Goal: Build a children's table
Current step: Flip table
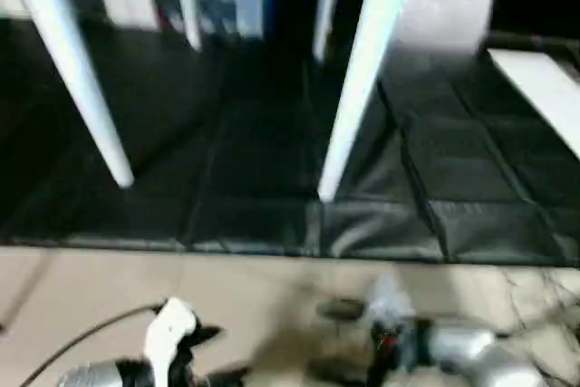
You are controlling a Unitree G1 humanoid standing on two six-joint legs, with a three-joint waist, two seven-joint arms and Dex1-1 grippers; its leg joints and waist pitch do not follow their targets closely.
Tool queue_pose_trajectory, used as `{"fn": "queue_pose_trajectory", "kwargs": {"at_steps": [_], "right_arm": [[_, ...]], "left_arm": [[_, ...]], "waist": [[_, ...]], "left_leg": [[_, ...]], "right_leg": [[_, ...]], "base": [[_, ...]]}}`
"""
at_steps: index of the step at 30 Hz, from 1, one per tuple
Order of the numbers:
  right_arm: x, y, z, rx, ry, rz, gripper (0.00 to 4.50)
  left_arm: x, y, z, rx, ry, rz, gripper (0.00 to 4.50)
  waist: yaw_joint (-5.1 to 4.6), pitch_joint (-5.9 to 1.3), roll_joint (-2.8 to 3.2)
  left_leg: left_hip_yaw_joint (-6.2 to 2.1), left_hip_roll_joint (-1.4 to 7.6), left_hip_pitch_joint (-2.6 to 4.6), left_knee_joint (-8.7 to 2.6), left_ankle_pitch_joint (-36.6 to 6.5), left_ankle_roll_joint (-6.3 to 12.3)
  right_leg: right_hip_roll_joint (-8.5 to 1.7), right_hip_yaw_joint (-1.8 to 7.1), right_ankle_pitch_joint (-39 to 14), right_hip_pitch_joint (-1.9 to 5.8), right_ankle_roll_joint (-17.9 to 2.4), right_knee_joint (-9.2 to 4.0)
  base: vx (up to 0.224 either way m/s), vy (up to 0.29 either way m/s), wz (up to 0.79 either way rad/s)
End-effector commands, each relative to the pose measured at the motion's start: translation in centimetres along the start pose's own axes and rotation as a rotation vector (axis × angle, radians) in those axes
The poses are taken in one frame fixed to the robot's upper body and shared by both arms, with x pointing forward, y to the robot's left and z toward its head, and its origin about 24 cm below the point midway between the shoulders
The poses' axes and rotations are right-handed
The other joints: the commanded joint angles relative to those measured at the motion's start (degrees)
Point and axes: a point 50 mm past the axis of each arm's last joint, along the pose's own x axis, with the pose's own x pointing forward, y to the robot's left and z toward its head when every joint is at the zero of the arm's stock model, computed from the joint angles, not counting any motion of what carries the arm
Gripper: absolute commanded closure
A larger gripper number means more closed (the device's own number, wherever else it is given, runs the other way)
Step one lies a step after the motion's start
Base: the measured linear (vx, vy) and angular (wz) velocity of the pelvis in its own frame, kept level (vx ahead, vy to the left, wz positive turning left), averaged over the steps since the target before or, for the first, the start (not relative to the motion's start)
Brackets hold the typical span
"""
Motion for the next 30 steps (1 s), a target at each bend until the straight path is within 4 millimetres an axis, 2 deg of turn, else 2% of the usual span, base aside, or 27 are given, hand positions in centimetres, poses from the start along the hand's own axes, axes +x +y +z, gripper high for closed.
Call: {"fn": "queue_pose_trajectory", "kwargs": {"at_steps": [1,2,3,4,5,6,7,8,9,10,11,12,13,14,15,16,17,18,19,20,21,23,25,27,28,29,30], "right_arm": [[0.4,-1.6,-2.2,0.046,0.098,-0.159,0.0],[1.1,-2.2,-4.0,0.127,0.15,-0.28,0.0],[1.5,-2.4,-5.3,0.214,0.184,-0.363,0.0],[1.5,-2.4,-5.3,0.214,0.184,-0.363,0.0],[1.9,-2.4,-7.2,0.322,0.214,-0.46,0.0],[1.9,-2.4,-7.4,0.334,0.217,-0.474,0.0],[1.9,-2.5,-7.7,0.345,0.22,-0.51,0.0],[1.6,-3.1,-8.3,0.39,0.226,-0.638,0.0],[1.4,-3.2,-8.5,0.42,0.227,-0.689,0.0],[1.0,-3.5,-8.9,0.475,0.232,-0.777,0.0],[0.7,-3.8,-9.4,0.543,0.227,-0.883,0.0],[0.6,-3.8,-9.6,0.567,0.226,-0.913,0.0],[0.5,-3.9,-10.1,0.645,0.223,-1.006,0.0],[0.6,-3.8,-10.3,0.671,0.236,-1.023,0.0],[0.7,-3.7,-10.4,0.67,0.265,-1.034,0.0],[0.8,-3.7,-10.5,0.663,0.29,-1.032,0.0],[0.9,-3.5,-10.8,0.649,0.349,-1.034,0.0],[0.9,-3.5,-10.8,0.649,0.349,-1.034,0.0],[1.0,-3.5,-10.9,0.635,0.378,-1.041,0.0],[1.0,-3.4,-11.1,0.634,0.41,-1.042,0.0],[1.0,-3.4,-11.1,0.634,0.41,-1.042,0.0],[1.0,-3.4,-11.1,0.634,0.41,-1.042,0.0],[1.0,-3.4,-11.1,0.634,0.41,-1.042,0.0],[1.0,-3.4,-11.1,0.634,0.41,-1.042,0.0],[1.0,-3.4,-11.1,0.634,0.41,-1.042,0.0],[1.0,-3.4,-11.1,0.634,0.41,-1.042,0.0],[1.0,-3.4,-11.1,0.634,0.41,-1.042,0.0]], "left_arm": [[2.0,0.6,-3.2,-0.074,0.159,0.138,0.04],[3.1,1.5,-4.5,-0.132,0.221,0.29,0.04],[3.8,2.2,-4.8,-0.206,0.195,0.397,0.04],[3.8,2.2,-4.8,-0.206,0.195,0.397,0.04],[4.6,2.5,-4.9,-0.26,0.171,0.507,0.04],[4.7,2.6,-5.0,-0.262,0.172,0.52,0.04],[4.9,2.6,-5.0,-0.249,0.187,0.534,0.04],[5.5,2.2,-5.2,-0.228,0.232,0.513,0.04],[5.7,2.1,-5.2,-0.226,0.24,0.503,0.04],[6.0,1.8,-5.3,-0.223,0.252,0.484,0.04],[6.4,1.4,-5.5,-0.241,0.27,0.474,0.04],[6.5,1.3,-5.6,-0.251,0.275,0.477,0.04],[7.0,1.1,-6.0,-0.283,0.294,0.49,0.04],[7.1,1.0,-6.2,-0.305,0.301,0.501,0.04],[7.2,1.0,-6.4,-0.319,0.305,0.511,0.04],[7.2,0.9,-6.4,-0.326,0.306,0.513,0.04],[7.4,0.8,-6.6,-0.344,0.307,0.522,0.04],[7.4,0.8,-6.6,-0.344,0.307,0.522,0.04],[7.5,0.7,-6.7,-0.358,0.304,0.532,0.04],[7.7,0.5,-6.7,-0.375,0.303,0.539,0.04],[7.7,0.5,-6.7,-0.375,0.303,0.539,0.04],[7.7,0.5,-6.7,-0.375,0.303,0.539,0.04],[7.7,0.5,-6.7,-0.375,0.303,0.539,0.04],[7.7,0.5,-6.7,-0.375,0.303,0.539,0.04],[7.7,0.5,-6.7,-0.375,0.303,0.539,0.04],[7.7,0.5,-6.7,-0.375,0.303,0.539,0.04],[7.7,0.5,-6.7,-0.375,0.303,0.539,0.04]], "waist": [[-0.58,-1.14,0.81],[-0.92,-1.11,-0.39],[-0.82,-1.6,-0.66],[-0.84,-1.51,-0.6],[-0.88,-1.78,-0.96],[-1.1,-2.02,-0.79],[-0.9,-2.77,-0.61],[-0.89,-2.97,-0.79],[-0.98,-2.92,-0.98],[-0.91,-2.93,-0.86],[-1.08,-3.04,-0.98],[-1.27,-3.03,-1.13],[-1.29,-4.06,-1.07],[-1.18,-4.38,-1.15],[-1.16,-4.72,-1.11],[-1.16,-4.92,-1.13],[-1.22,-5.31,-1.16],[-1.23,-5.93,-0.54],[-1.2,-6.53,-1.12],[-1.16,-7.31,-1.35],[-1.13,-7.16,-1.47],[-0.84,-7.27,-1.63],[-0.66,-6.78,-1.45],[-0.38,-6.24,-1.15],[-0.43,-6.01,-1.19],[-0.19,-5.61,-1.1],[-0.12,-5.56,-1.1]], "left_leg": [[-3.14,5.83,-0.73,-9.65,-39.1,-1.97],[-2.06,4.89,-0.06,-7.97,-34.6,-2.54],[-1.3,3.97,1.1,-5.9,-28.2,-2.21],[-1.11,3.93,1.3,-5.3,-25.2,-1.86],[-1.19,4.72,0.66,-5.9,-23.3,-1.38],[-1.22,5.05,0.19,-6.36,-23.3,-1.51],[-1.31,5.84,0.19,-7.29,-24.5,-1.66],[-1.12,6.43,-0.43,-7.71,-21.1,-1.26],[-0.72,6.5,-0.78,-8.07,-17.2,-0.88],[-0.6,6.49,-0.7,-8.1,-17.3,-1.01],[-0.16,6.51,-0.31,-7.95,-19.6,-1.79],[0.05,6.38,-0.29,-7.9,-20.5,-2.08],[0.65,6.35,-0.51,-7.46,-15.7,-1.54],[0.83,6.41,-0.63,-7.49,-13.9,-1.01],[1.46,6.34,-0.49,-7.22,-11.1,0.01],[1.61,6.36,-0.7,-7.12,-9.2,0.61],[1.93,6.26,-0.99,-6.81,-4.7,2.05],[2.0,6.18,-0.96,-6.45,-1.9,2.73],[2.32,5.95,-1.0,-5.73,4.1,5.13],[2.6,5.47,-1.04,-4.9,9.7,7.96],[2.84,5.4,-1.14,-4.69,11.4,10.77],[3.04,5.56,-1.26,-4.54,10.9,13.32],[3.2,6.26,-1.13,-5.15,4.5,12.66],[3.86,6.97,-0.51,-5.94,-5.4,7.3],[3.98,7.0,-0.52,-6.12,-7.8,5.76],[4.03,7.0,-0.3,-6.49,-13.2,2.06],[3.99,6.97,-0.24,-6.56,-14.3,1.21]], "right_leg": [[-5.88,3.41,-12.7,1.25,-4.4,-3.85],[-7.3,3.98,-27.1,0.17,-3.0,-6.48],[-8.28,3.63,-37.9,-0.41,-1.5,-8.81],[-8.96,3.53,-39.9,-0.43,-1.4,-9.53],[-8.91,3.13,-38.3,0.39,-1.7,-9.59],[-8.51,2.79,-35.4,0.91,-2.0,-8.97],[-7.88,2.64,-27.3,1.35,-3.3,-8.13],[-7.83,3.18,-17.6,1.25,-6.0,-6.81],[-7.95,3.52,-13.4,0.98,-7.4,-6.26],[-7.9,3.38,-14.0,0.95,-8.0,-6.15],[-7.92,3.66,-16.6,0.27,-8.5,-6.35],[-7.89,3.93,-17.7,-0.09,-8.7,-6.39],[-7.69,4.43,-11.1,-0.14,-10.4,-5.73],[-7.58,4.46,-8.8,0.04,-10.7,-5.42],[-7.35,4.55,-5.4,-0.22,-11.4,-5.17],[-7.31,4.53,-3.2,0.0,-11.8,-4.86],[-7.19,4.44,2.0,0.28,-12.7,-4.25],[-7.16,4.35,5.4,0.56,-13.4,-3.73],[-7.14,4.26,13.0,0.83,-14.2,-3.06],[-7.07,4.33,19.9,0.94,-15.1,-2.27],[-7.1,4.34,22.5,0.59,-15.8,-2.04],[-7.27,4.28,22.2,0.43,-15.9,-1.99],[-7.32,4.08,13.0,0.07,-15.4,-2.83],[-7.06,4.2,-1.0,-0.57,-14.4,-4.25],[-6.96,4.26,-4.1,-0.71,-13.9,-4.54],[-6.98,4.34,-12.7,-0.99,-11.5,-5.37],[-6.97,4.38,-14.9,-1.14,-10.6,-5.61]], "base": [[-0.061,-0.012,-0.02],[-0.056,-0.026,-0.07],[0.0,0.0,0.0],[0.0,0.0,0.0],[0.0,0.0,0.0],[0.0,0.0,0.0],[0.0,0.0,0.0],[0.0,0.0,0.0],[0.0,0.0,0.0],[0.0,0.0,0.0],[0.0,0.0,0.0],[0.06,0.0,-0.02],[0.06,0.0,-0.02],[0.076,-0.008,0.0],[0.087,-0.016,-0.01],[0.087,-0.016,-0.01],[0.103,-0.024,-0.04],[0.095,-0.03,-0.06],[0.095,-0.03,-0.06],[0.069,-0.031,-0.03],[0.0,0.0,0.0],[0.0,0.0,0.0],[0.0,0.0,0.0],[0.0,0.0,0.0],[0.0,0.0,0.0],[-0.051,-0.008,0.02],[0.0,0.0,0.0]]}}
